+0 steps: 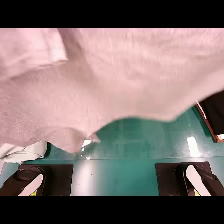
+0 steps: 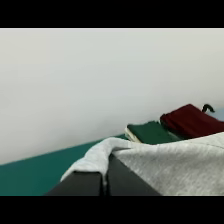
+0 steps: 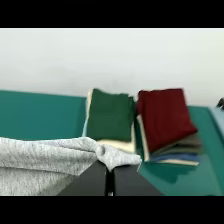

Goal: Fold the shirts.

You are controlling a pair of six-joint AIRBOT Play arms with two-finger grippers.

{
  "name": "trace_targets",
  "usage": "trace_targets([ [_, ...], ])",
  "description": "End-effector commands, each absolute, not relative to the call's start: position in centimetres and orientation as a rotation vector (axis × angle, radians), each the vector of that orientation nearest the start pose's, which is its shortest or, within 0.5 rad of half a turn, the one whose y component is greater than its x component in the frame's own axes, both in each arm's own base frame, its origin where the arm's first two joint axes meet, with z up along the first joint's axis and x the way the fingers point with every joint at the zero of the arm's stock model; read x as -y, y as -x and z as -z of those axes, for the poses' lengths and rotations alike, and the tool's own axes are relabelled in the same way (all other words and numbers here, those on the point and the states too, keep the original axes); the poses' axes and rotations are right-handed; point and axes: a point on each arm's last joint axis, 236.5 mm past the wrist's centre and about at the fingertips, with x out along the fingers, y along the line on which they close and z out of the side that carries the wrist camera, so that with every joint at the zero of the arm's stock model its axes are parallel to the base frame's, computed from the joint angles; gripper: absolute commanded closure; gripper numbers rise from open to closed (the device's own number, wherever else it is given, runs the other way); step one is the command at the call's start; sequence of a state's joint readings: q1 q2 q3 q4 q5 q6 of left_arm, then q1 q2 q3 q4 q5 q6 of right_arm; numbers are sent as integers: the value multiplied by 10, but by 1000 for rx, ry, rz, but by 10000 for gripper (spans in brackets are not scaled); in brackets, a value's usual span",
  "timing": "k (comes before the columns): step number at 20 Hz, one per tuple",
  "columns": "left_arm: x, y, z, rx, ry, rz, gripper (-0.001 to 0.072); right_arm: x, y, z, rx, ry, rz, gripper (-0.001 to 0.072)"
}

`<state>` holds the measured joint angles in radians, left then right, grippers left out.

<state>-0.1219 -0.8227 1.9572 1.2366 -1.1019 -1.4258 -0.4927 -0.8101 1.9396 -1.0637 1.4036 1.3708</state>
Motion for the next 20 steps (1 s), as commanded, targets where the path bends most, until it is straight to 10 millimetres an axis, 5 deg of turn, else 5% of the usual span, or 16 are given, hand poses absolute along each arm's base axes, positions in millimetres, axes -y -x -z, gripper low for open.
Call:
trace_targets([
  [1,109,-293,-449,-267,-15,436,684,-3,-293,-407,-448,-105,-143,699],
  [4,121,-352,-352,-577,-2,461,684,-17,-345,-305,-764,-199,-217,699],
  [8,127,-418,-187,-948,57,434,684,-19,-381,-150,-1194,-153,-151,700],
  [11,124,-463,-89,-1062,84,375,683,-24,-411,-70,-1333,-176,-150,699],
  [13,122,-498,-54,-1039,116,338,684,-18,-442,-43,-1329,-206,-137,699],
  [16,115,-535,-49,-933,179,300,684,-10,-485,-40,-1262,-208,-124,699],
  [18,107,-540,-53,-914,212,287,684,-3,-497,-48,-1234,-173,-143,699],
  [20,99,-525,-43,-994,225,300,683,-3,-496,-56,-1231,-126,-177,699],
])
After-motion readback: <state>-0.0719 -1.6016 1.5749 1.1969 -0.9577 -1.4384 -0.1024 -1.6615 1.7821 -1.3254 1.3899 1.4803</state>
